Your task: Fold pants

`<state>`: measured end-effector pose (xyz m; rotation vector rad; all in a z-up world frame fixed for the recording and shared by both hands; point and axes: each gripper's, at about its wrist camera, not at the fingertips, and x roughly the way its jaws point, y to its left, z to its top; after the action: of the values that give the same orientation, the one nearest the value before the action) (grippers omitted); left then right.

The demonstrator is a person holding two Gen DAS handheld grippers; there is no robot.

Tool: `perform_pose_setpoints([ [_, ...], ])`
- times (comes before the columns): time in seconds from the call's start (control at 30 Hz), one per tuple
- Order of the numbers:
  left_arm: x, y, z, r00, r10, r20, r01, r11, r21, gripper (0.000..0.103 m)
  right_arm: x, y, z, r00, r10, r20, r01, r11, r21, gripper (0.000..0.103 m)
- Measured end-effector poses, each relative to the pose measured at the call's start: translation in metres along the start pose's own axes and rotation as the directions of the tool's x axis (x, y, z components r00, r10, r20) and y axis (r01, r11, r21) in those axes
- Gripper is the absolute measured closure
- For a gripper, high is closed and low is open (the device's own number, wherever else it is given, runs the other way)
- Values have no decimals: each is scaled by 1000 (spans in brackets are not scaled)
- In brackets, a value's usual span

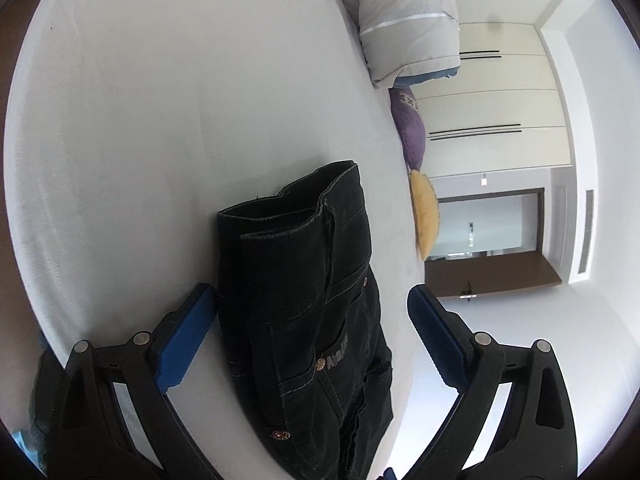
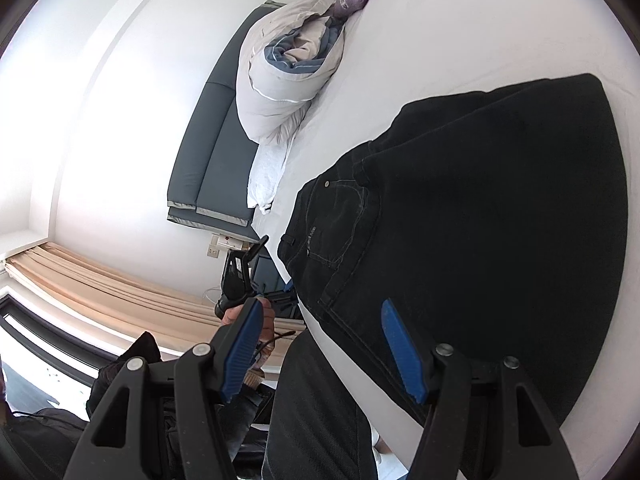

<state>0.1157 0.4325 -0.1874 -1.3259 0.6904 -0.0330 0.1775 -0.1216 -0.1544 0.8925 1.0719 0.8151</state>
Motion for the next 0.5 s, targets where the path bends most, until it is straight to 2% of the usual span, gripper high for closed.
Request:
perform_pose_setpoints([
  [0.03,2,-1,1,1000,2,-6,-2,1000,-6,21,2,-1,0,1000,-3,-3,3,1000,4,37],
  [0.07,8,-1,2,1000,12,-11,-12,1000,-12,40,3,-2,0,1000,-5,-4,5,1000,7,37],
  [0.1,10,2,4,1000,21,-18,-21,999,-24,48,3,-4,0,1000,-6,-5,6,1000,11,37],
  [0.13,11,6,5,999,23,-24,-24,999,-45,64,3,-5,0,1000,-7,-4,7,1000,13,37],
  [0.17,13,11,6,999,13,-29,-15,997,-71,72,4,-5,1,1000,-9,-2,9,1000,15,37],
  [0.2,13,17,7,1000,-5,-30,2,995,-104,72,5,-5,2,1000,-10,0,11,1000,14,37],
  [0.27,13,18,8,1000,-11,-29,8,994,-108,78,6,-4,6,1000,-15,0,15,1000,11,37],
  [0.5,8,-12,5,999,37,2,-37,999,-6,86,35,10,35,999,-43,-17,42,999,-25,37],
])
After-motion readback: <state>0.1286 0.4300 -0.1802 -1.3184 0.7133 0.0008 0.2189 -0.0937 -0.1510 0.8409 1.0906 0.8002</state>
